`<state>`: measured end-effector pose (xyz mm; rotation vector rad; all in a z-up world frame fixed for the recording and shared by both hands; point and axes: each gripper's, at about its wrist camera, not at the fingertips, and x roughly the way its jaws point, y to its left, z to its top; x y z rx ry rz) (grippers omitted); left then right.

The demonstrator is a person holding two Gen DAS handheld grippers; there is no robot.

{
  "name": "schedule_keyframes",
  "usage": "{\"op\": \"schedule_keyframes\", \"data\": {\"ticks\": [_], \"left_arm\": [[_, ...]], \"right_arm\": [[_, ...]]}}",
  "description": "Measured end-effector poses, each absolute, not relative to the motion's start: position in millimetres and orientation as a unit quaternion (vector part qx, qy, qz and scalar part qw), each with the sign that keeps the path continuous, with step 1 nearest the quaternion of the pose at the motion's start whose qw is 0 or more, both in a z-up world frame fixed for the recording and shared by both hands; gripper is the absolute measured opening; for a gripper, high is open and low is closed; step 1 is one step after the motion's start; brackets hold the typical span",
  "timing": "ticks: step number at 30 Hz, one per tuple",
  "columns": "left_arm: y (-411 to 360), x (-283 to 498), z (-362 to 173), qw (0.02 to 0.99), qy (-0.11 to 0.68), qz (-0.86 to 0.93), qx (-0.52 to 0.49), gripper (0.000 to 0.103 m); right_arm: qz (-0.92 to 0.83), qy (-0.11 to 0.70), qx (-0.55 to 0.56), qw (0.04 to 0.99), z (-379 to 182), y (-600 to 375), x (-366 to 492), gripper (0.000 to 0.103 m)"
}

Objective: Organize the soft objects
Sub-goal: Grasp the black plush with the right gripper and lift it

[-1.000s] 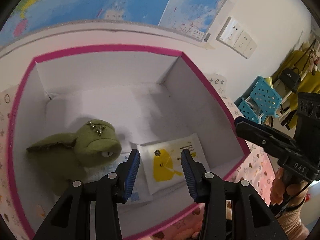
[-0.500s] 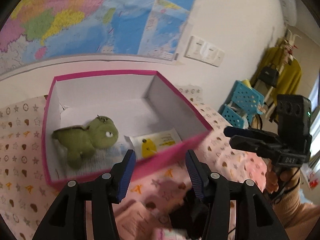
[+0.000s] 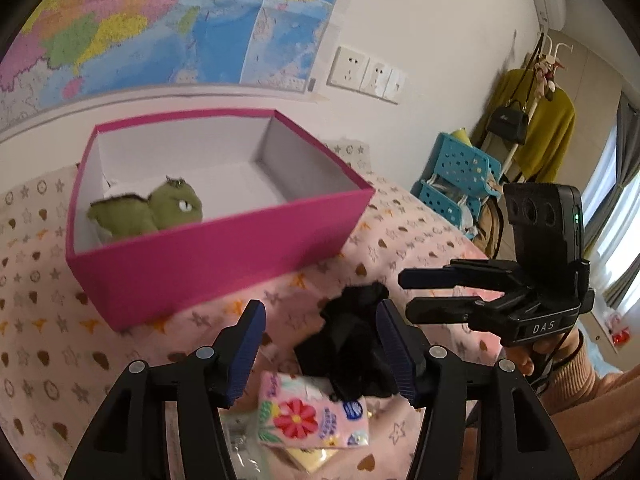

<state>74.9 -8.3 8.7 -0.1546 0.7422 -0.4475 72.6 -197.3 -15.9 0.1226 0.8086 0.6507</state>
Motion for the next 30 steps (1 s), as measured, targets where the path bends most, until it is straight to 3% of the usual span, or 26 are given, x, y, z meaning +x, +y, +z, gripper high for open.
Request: {"op": "schedule_keyframes", "data": {"ticks": [7,9,17,19,21,24,26,30], "left_arm": [[-15,65,-8,0.894,0.376,-0.231,-0.082,0.059],[-17,62,-11,0.89,0.38,-0.237,-0.085,0.059],[-26,65,-25,0.876,0.401,-0.254,-0.083,0.059],[-29,67,-29,0.873,0.407,-0.255,-0.082,0.057],[-31,69,-33,0.87,0.413,-0.256,-0.082,0.051],[-34,73,-35,0.866,0.418,-0.262,-0.082,0.042],[-37,75,-37,0.864,0.42,-0.266,-0.081,0.031],[-37,78,-36,0.862,0.417,-0.275,-0.089,0.025]], "right_arm": [[0.304,0.397,0.053,0.864,-24,-190,80,0.058],[0.301,0.398,0.052,0.865,-26,-188,83,0.064],[0.312,0.413,0.033,0.855,-37,-173,103,0.064],[0.314,0.412,0.023,0.855,-37,-171,104,0.05],[0.317,0.415,0.016,0.853,-38,-170,104,0.025],[0.319,0.409,0.008,0.855,-35,-170,102,0.016],[0.333,0.404,0.014,0.852,-31,-171,99,0.012],[0.343,0.381,0.013,0.858,-15,-172,90,0.01]]}}
